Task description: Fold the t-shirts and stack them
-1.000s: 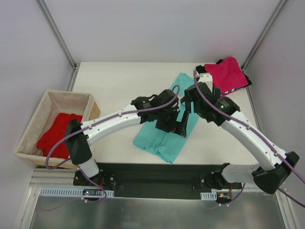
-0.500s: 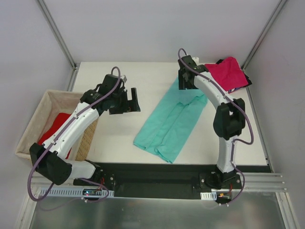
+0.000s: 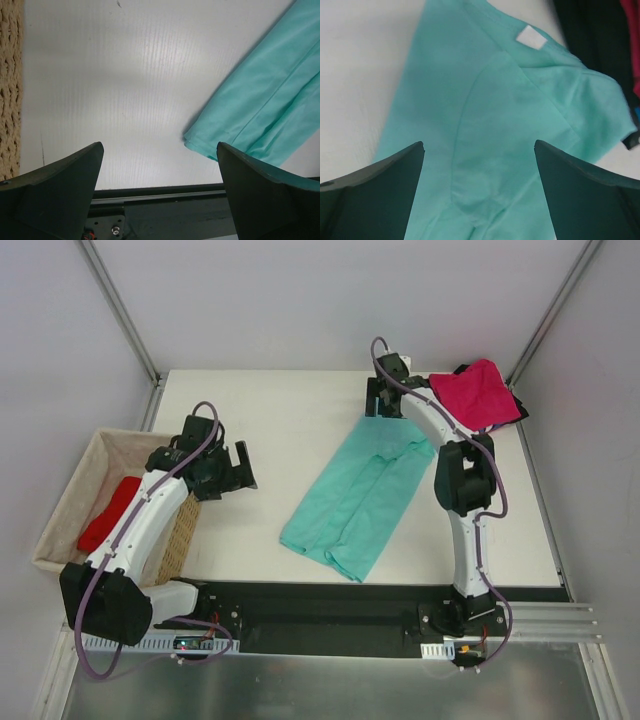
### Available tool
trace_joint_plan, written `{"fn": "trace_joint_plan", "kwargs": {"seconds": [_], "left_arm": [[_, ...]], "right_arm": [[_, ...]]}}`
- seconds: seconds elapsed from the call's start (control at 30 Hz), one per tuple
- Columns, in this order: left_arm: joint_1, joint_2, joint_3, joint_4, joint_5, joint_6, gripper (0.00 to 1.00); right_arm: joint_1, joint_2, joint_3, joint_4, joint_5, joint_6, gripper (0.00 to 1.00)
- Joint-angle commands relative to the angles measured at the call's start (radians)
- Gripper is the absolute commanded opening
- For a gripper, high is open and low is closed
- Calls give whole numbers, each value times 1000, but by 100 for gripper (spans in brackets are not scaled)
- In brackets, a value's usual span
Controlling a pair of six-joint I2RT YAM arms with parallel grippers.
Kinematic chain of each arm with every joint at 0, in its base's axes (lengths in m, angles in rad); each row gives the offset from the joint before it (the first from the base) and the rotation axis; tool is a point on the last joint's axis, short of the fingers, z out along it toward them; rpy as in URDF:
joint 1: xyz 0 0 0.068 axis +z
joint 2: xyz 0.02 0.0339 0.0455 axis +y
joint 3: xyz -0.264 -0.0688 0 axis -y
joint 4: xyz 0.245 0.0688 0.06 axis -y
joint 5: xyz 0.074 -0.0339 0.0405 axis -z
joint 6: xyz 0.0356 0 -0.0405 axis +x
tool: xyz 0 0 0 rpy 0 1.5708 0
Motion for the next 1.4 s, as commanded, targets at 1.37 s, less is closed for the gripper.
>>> {"fn": "trace_joint_plan", "kwargs": {"seconds": [1.37], "left_arm": [[45, 61, -32, 67, 73, 56, 97]], "right_arm": [[-158, 160, -28, 601, -650, 455, 97]]}}
